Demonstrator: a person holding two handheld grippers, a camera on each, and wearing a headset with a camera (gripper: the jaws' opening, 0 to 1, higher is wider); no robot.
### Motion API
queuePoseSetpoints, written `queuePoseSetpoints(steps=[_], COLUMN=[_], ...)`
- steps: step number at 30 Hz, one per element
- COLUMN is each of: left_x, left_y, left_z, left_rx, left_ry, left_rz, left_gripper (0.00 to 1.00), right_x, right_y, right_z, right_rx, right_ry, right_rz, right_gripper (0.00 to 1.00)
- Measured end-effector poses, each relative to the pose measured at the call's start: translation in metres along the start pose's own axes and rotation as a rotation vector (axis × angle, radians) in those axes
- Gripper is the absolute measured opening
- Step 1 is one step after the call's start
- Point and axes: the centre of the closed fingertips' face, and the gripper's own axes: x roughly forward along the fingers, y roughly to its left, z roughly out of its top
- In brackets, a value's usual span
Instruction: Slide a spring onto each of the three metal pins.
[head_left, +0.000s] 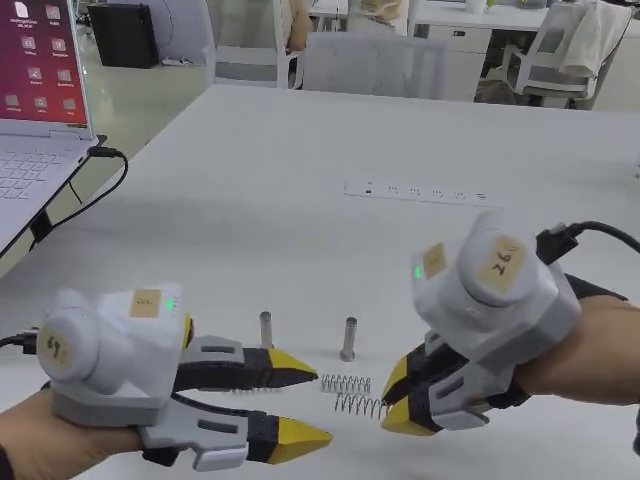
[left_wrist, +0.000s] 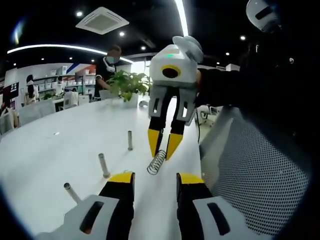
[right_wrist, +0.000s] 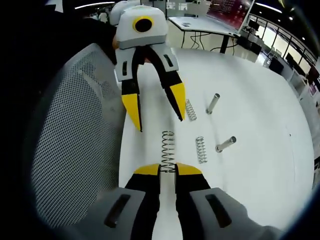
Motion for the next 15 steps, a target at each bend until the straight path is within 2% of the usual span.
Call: queuePoseSetpoints(steps=[15], left_x=[0.0044], left_y=[-0.0064], left_z=[0.0001], left_rx=[0.028], left_ry=[0.001], left_rz=[-0.033], left_gripper=[0.15], right_x=[0.0035], right_y=[0.0078], right_z=[0.0102], right_rx=[-0.056], right_ry=[-0.001], right_rz=[0.026], right_gripper=[0.08])
